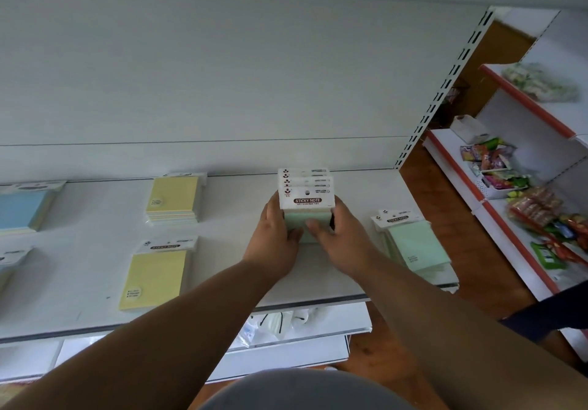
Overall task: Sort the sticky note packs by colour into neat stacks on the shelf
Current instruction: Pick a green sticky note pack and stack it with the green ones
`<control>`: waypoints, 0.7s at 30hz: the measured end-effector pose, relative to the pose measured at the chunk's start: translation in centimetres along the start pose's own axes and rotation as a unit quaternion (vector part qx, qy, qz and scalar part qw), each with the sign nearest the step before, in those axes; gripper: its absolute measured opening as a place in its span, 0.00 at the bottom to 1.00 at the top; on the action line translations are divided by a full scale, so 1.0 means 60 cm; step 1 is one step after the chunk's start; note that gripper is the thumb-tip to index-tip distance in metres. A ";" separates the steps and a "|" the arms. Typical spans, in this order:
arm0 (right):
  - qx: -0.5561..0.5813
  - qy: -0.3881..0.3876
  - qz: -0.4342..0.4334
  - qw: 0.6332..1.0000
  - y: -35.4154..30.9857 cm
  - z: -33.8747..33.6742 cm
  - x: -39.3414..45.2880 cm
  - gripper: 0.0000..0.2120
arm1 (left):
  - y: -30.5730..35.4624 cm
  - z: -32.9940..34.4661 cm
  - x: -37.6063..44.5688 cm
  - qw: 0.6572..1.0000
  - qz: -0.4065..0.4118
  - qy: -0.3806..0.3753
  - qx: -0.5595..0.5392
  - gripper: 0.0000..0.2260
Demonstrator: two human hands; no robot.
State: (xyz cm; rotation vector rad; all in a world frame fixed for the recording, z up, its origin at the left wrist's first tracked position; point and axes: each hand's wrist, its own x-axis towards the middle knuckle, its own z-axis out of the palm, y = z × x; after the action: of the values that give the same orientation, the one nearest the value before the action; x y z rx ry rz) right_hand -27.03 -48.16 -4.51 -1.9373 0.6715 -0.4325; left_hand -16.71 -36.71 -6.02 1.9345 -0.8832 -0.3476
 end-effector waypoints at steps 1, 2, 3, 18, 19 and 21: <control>-0.018 0.008 -0.021 1.000 0.005 0.002 -0.008 0.22 | -0.002 -0.001 -0.001 1.000 0.005 0.009 0.001 0.31; -0.030 0.009 -0.033 0.999 0.010 0.002 -0.013 0.24 | -0.004 -0.001 -0.003 1.000 0.008 0.017 0.006 0.30; -0.036 0.001 -0.035 0.999 0.016 0.003 -0.015 0.26 | -0.006 -0.001 -0.004 1.000 0.006 0.022 0.015 0.29; -0.103 0.028 -0.015 0.994 -0.004 -0.014 0.039 0.13 | 0.017 -0.014 0.039 0.996 -0.084 -0.009 0.021 0.21; -0.116 0.035 -0.007 0.993 -0.009 -0.017 0.048 0.12 | 0.020 -0.016 0.050 0.994 -0.108 -0.019 0.011 0.19; -0.125 0.030 0.026 0.991 -0.017 -0.017 0.066 0.10 | 0.024 -0.015 0.067 0.989 -0.144 -0.026 0.019 0.15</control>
State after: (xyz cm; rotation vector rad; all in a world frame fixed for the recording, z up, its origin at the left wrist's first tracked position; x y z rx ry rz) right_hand -24.21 -51.00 -3.09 -2.1434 0.8456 -0.3903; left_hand -14.00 -39.39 -3.83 2.1009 -0.6475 -0.5570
